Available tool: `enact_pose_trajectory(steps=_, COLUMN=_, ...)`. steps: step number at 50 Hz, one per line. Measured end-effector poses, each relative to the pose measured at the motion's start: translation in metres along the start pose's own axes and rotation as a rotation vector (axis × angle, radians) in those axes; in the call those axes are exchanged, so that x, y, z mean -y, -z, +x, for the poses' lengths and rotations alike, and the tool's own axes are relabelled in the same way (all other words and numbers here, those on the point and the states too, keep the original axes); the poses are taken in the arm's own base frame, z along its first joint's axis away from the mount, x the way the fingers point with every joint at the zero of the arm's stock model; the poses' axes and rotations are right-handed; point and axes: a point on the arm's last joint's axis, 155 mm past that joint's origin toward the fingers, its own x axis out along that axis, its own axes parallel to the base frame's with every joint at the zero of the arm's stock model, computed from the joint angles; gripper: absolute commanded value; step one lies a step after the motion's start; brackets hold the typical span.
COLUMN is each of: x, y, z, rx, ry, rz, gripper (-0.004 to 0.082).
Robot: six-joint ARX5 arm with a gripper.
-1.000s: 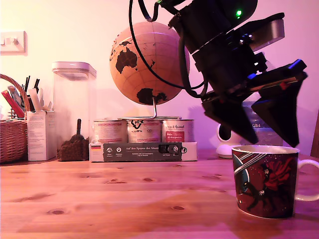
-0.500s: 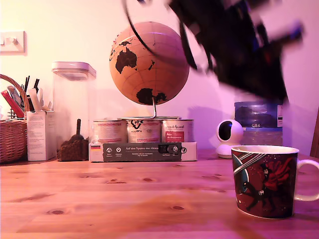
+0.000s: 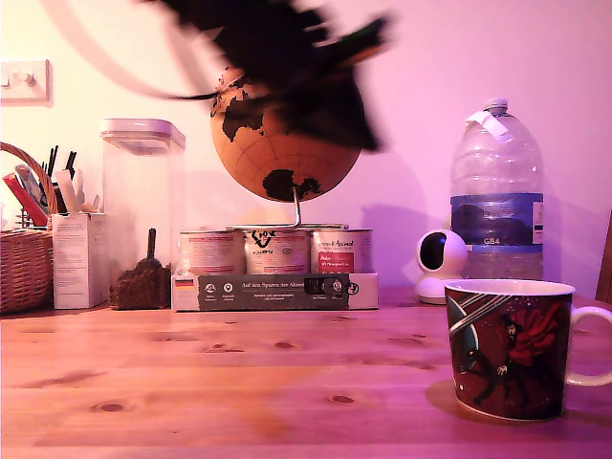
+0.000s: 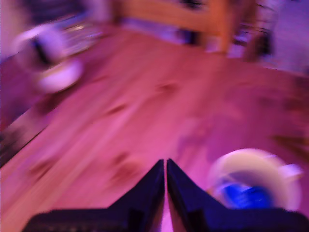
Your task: Pick up the coffee capsules from the table one by one and drop them inside the nearest coffee cup
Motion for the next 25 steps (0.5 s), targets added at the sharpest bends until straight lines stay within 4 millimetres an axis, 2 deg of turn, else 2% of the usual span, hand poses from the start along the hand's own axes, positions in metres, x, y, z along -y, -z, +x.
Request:
enact_pose_trajectory(steps=14, x=-0.053, y=0.001, z=-0.052, rx=0.108, ry=-0.135, rz=-0.068, gripper=-0.0019)
enact_pose_trajectory(steps=25, x=-0.078, y=0.033, z=-0.08, rx=0.1, ry=-0.219, rz=-0.136, gripper=-0.0019)
